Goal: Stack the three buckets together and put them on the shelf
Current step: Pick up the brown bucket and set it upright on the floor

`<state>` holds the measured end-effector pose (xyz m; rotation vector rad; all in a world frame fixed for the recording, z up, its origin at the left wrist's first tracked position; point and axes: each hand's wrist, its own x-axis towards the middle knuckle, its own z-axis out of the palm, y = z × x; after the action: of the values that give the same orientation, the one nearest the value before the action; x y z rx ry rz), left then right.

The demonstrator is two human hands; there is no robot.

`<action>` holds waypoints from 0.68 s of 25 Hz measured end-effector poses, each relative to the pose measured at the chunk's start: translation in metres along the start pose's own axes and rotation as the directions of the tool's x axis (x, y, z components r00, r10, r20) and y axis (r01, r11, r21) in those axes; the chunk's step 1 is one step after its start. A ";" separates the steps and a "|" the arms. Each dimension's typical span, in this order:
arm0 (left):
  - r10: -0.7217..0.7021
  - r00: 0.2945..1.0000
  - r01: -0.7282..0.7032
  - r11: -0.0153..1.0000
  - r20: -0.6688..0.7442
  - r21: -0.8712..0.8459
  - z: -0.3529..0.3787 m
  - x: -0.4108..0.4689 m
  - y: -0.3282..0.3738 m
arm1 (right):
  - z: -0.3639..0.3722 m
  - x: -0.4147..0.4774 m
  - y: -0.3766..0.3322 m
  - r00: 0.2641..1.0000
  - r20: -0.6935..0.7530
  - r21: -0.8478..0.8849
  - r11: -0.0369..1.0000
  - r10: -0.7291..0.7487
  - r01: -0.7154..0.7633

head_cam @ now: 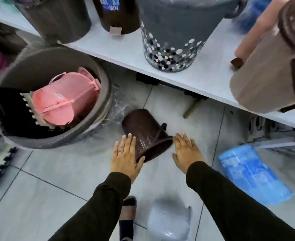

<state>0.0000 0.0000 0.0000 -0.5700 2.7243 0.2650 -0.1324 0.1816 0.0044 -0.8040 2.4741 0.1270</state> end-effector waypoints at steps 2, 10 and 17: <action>-0.039 0.997 0.042 0.998 0.062 -0.042 0.044 0.022 -0.006 | 0.029 0.033 0.005 1.000 0.013 0.025 1.000 0.011 -0.011; -0.168 0.973 0.212 0.925 0.159 -0.317 0.167 0.089 -0.009 | 0.113 0.133 0.007 0.996 -0.052 0.273 0.960 0.077 -0.060; -0.190 0.981 0.145 0.848 -0.036 -0.510 0.130 0.108 -0.038 | 0.088 0.141 0.001 0.951 -0.254 0.433 0.900 0.176 -0.051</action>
<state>-0.0391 -0.0402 -0.1644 -0.9738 2.6540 0.9487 -0.1889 0.1311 -0.1432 -0.5139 2.6746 -0.5065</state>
